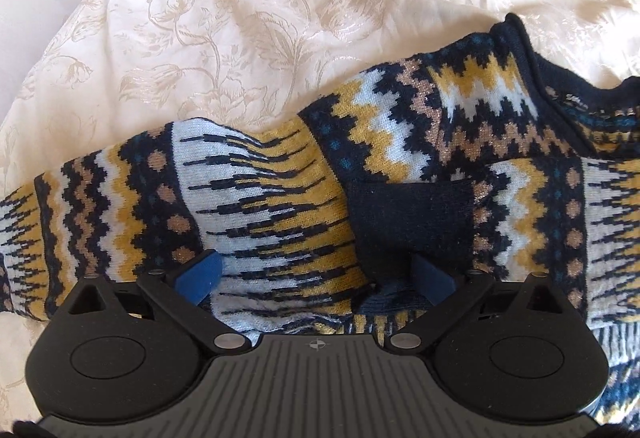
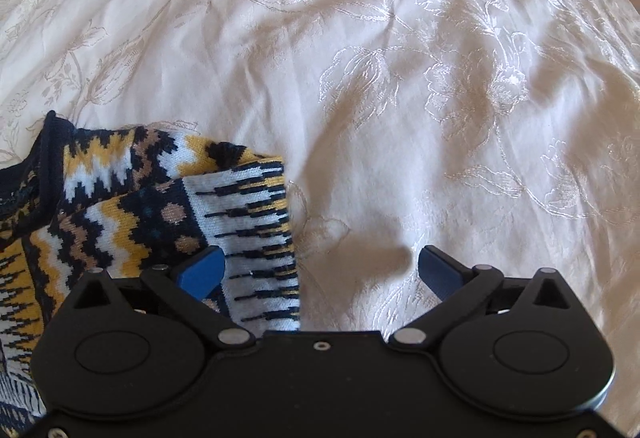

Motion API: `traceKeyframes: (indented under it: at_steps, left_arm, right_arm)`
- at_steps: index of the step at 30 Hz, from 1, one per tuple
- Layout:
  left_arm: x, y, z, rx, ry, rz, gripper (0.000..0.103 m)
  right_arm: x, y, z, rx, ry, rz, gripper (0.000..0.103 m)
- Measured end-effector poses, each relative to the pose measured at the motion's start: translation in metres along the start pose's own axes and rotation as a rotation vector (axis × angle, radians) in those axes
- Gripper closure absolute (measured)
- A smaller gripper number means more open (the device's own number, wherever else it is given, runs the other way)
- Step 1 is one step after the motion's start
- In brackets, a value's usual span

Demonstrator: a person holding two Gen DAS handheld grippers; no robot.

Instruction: Fold small clothes

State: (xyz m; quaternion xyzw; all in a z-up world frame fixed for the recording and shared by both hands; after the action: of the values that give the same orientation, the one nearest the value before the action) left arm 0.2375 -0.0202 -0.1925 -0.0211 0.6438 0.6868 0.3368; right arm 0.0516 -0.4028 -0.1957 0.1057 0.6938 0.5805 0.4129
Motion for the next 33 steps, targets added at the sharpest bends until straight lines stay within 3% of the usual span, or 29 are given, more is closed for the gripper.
traceKeyframes:
  at_steps: [4,8,16,21,24,33]
  left_arm:
    - [0.011,0.035,0.015,0.019,0.046,-0.064,0.0]
    - [0.036,0.059,0.048,0.035,0.105,-0.07,0.0]
    - [0.085,0.096,0.137,-0.036,0.241,-0.075,0.0]
    - [0.101,0.094,0.191,-0.1,0.333,-0.083,0.0]
    - [0.105,0.095,0.228,-0.142,0.371,-0.097,0.0]
    - [0.093,0.087,0.326,-0.266,0.466,-0.165,0.001]
  right_arm:
    - [0.014,0.041,0.024,-0.071,0.025,-0.056,0.001]
    - [0.043,0.068,0.055,-0.165,0.053,-0.045,0.001]
    - [0.118,0.114,0.119,-0.313,0.127,-0.004,0.001]
    - [0.154,0.13,0.15,-0.364,0.156,0.058,0.001]
    - [0.166,0.142,0.166,-0.381,0.182,0.043,0.001]
    - [0.167,0.165,0.203,-0.386,0.2,-0.006,0.001]
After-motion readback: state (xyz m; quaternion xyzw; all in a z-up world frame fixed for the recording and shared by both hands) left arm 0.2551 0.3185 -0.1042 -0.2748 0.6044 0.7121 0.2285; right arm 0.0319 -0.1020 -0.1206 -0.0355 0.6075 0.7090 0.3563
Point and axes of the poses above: each gripper's, at about its wrist camera, not at the fingertips, and y roughly against the way its jaws point, z to its left, x to its underside, the point moved 5 cm from there along -y, roughly the way its jaws point, and after that the axes turned 9 degrees about -z, right-handed, at the moved point
